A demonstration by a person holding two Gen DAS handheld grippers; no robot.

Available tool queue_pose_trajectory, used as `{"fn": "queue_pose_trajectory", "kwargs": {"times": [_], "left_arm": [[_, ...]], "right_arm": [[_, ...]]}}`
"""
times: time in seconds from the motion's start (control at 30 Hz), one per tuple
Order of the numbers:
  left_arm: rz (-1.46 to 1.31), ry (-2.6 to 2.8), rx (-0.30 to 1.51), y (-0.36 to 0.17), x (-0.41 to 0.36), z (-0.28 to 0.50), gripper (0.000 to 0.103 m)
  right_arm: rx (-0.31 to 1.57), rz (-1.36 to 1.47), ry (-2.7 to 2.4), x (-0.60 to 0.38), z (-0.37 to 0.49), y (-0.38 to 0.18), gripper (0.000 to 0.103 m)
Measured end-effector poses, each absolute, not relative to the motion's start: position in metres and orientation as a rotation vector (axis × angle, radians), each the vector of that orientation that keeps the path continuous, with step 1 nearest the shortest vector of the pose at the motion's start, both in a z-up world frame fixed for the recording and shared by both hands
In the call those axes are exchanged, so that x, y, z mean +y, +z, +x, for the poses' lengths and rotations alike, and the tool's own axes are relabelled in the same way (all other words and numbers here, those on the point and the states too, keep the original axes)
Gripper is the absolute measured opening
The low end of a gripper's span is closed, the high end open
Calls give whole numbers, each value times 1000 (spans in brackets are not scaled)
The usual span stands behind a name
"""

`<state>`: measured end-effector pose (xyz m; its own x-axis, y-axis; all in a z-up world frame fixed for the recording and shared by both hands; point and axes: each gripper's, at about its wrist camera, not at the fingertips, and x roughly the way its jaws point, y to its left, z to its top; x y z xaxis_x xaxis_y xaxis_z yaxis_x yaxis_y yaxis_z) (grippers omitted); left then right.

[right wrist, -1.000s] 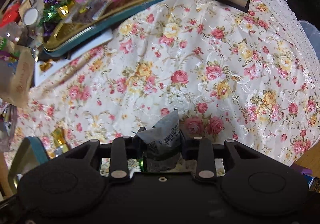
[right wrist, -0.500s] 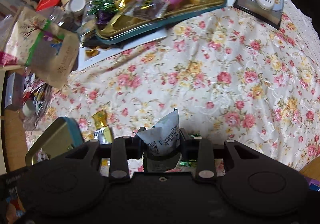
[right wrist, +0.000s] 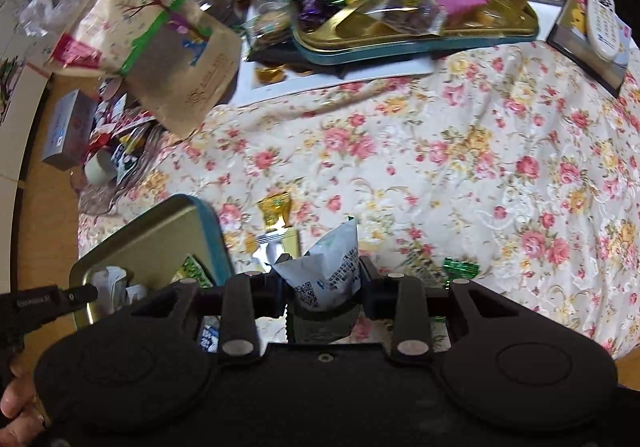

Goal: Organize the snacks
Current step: 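Drop the orange-picture packet onto the tray with the left tool while the right tool lifts the green-striped packet, then lower the green-striped packet onto the tray and open the right tool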

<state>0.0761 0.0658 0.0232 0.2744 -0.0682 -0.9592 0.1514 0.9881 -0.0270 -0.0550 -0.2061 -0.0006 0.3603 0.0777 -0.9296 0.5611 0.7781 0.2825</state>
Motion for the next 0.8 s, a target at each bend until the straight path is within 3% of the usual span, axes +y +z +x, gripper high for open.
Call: {"fn": "queue_pose_trajectory", "kwargs": {"times": [0.37, 0.8], "left_arm": [[0, -189, 1439, 1, 62, 77, 34], [-9, -153, 1425, 5, 68, 81, 33]], "right_arm": [[1204, 529, -206, -144, -39, 5, 35], [1182, 337, -43, -63, -33, 21, 35]]}}
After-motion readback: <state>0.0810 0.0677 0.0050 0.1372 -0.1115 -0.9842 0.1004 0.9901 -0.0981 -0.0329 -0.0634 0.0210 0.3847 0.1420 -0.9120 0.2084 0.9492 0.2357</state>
